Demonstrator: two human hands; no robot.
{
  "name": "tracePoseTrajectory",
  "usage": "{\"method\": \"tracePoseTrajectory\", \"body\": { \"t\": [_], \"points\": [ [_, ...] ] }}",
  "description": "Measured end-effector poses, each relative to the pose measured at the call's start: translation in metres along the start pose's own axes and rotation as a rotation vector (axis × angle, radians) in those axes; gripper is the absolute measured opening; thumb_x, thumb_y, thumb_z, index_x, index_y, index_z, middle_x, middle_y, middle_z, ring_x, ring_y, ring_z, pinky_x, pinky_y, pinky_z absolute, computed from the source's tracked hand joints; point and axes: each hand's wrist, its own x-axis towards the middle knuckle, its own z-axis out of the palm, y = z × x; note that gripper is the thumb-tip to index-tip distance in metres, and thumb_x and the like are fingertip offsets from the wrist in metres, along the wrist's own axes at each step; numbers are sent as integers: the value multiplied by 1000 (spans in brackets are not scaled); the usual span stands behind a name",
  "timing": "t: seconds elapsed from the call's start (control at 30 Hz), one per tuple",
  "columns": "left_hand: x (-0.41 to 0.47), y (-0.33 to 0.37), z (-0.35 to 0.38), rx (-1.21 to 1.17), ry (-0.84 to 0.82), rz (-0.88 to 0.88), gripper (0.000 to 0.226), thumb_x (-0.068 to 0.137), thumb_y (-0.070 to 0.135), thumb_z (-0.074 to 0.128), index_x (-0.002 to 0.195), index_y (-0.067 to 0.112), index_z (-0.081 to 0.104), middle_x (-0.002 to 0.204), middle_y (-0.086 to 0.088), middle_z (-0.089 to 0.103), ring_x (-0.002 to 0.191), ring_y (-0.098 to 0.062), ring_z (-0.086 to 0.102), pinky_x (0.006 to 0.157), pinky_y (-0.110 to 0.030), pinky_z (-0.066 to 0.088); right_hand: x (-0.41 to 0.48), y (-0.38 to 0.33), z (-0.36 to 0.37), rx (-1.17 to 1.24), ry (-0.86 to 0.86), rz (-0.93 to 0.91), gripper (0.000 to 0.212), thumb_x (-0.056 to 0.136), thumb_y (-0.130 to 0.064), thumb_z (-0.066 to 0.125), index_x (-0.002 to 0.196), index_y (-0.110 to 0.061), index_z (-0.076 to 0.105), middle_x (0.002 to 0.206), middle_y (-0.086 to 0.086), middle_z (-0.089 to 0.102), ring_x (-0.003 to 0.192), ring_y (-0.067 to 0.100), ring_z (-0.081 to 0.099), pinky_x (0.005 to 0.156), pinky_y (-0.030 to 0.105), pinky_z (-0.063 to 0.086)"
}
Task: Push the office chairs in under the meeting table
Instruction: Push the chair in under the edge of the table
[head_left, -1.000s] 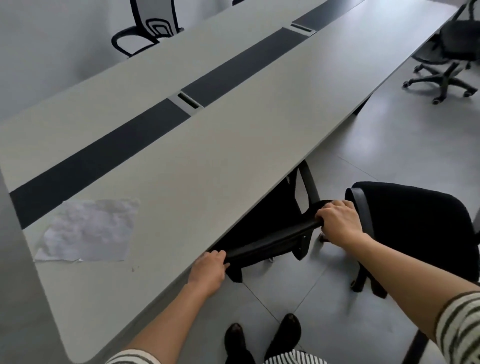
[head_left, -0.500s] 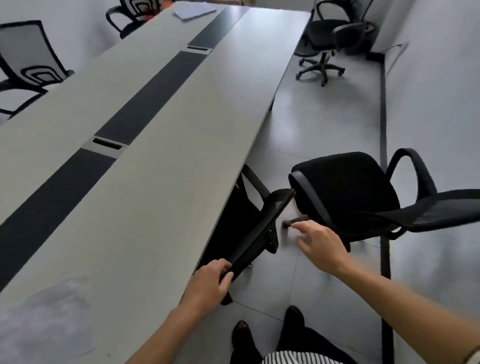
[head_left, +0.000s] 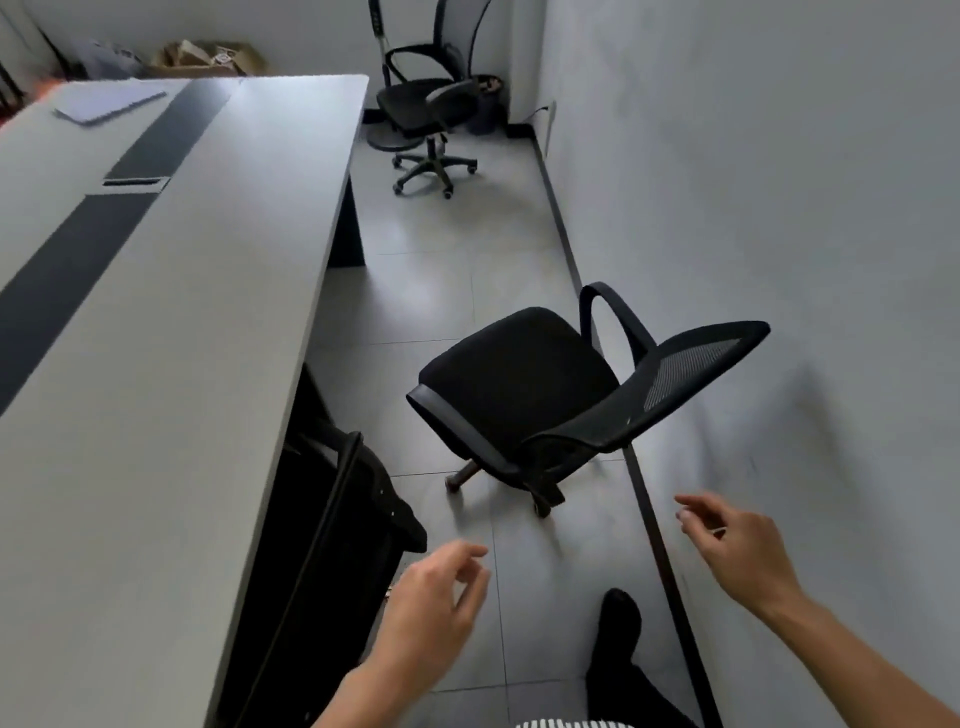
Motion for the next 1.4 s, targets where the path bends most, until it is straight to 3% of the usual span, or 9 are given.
{"method": "tracePoseTrajectory", "body": {
  "t": [0.17, 0.3, 0.53, 0.63, 0.73, 0.97, 1.13, 1.27, 1.4],
  "points": [
    [81, 50, 58, 36, 57, 5, 20, 88, 30, 56, 107, 28, 62, 84, 21, 63, 84, 4, 59, 78, -16, 48, 89, 39, -39, -55, 58, -52, 24, 86, -17, 65, 109, -17, 70, 95, 1, 75, 71, 16, 67, 68, 34, 57],
    [148, 95, 110, 74, 100, -10, 21, 88, 30, 55, 108, 27, 61, 97, 18, 61, 92, 1, 57, 83, -21, 49, 169, 70, -60, -259, 107, -202, 37, 77, -14, 70, 115, -17, 66, 110, 6, 68, 100, 27, 62, 74, 38, 53],
    [230, 118, 185, 332, 63, -144, 50, 86, 56, 32, 110, 21, 59, 109, 7, 59, 102, -14, 54, 89, -29, 40, 288, 95, -55, -584, -207, -332, 58, 72, -35, 70, 127, -25, 56, 140, 6, 51, 141, 30, 30, 117, 49, 15],
    [241, 106, 197, 468, 94, -207, 47, 87, 58, 31, 89, 22, 63, 87, 7, 63, 80, -15, 59, 71, -31, 49, 310, 86, -44, -690, -352, -374, 50, 75, -40, 62, 124, -34, 56, 132, -8, 55, 134, 19, 38, 119, 45, 8],
    [251, 101, 195, 525, 103, -199, 42, 88, 55, 37, 78, 24, 63, 73, 9, 62, 66, -12, 59, 56, -28, 50, 327, 85, -38, -714, -325, -445, 45, 72, -37, 60, 118, -36, 61, 124, -12, 61, 121, 15, 50, 111, 38, 22],
    [331, 74, 164, 556, 165, -199, 45, 88, 56, 37, 76, 21, 62, 70, 7, 62, 63, -13, 58, 53, -30, 50, 408, 44, -18, -663, -323, -517, 43, 74, -39, 60, 117, -35, 62, 122, -12, 64, 118, 14, 53, 103, 36, 29],
    [406, 46, 123, 524, 182, -266, 52, 87, 61, 29, 79, 21, 61, 75, 7, 61, 70, -15, 57, 60, -31, 48, 487, -19, -12, -509, -526, -544, 51, 74, -47, 64, 123, -34, 59, 127, -12, 60, 123, 13, 48, 109, 35, 24],
    [451, 26, 91, 498, 231, -296, 54, 85, 62, 26, 79, 21, 60, 75, 7, 59, 70, -13, 55, 60, -28, 44, 541, -56, -11, -223, -718, -315, 52, 70, -59, 69, 115, -31, 65, 106, -13, 64, 101, 10, 58, 92, 29, 49],
    [497, 9, 66, 526, 284, -331, 49, 85, 59, 32, 70, 21, 59, 67, 8, 58, 62, -12, 53, 52, -24, 36, 591, -59, 11, -332, -396, -404, 40, 86, -58, 49, 92, -26, 72, 84, -11, 65, 80, 9, 58, 85, 36, 50]
  ]
}}
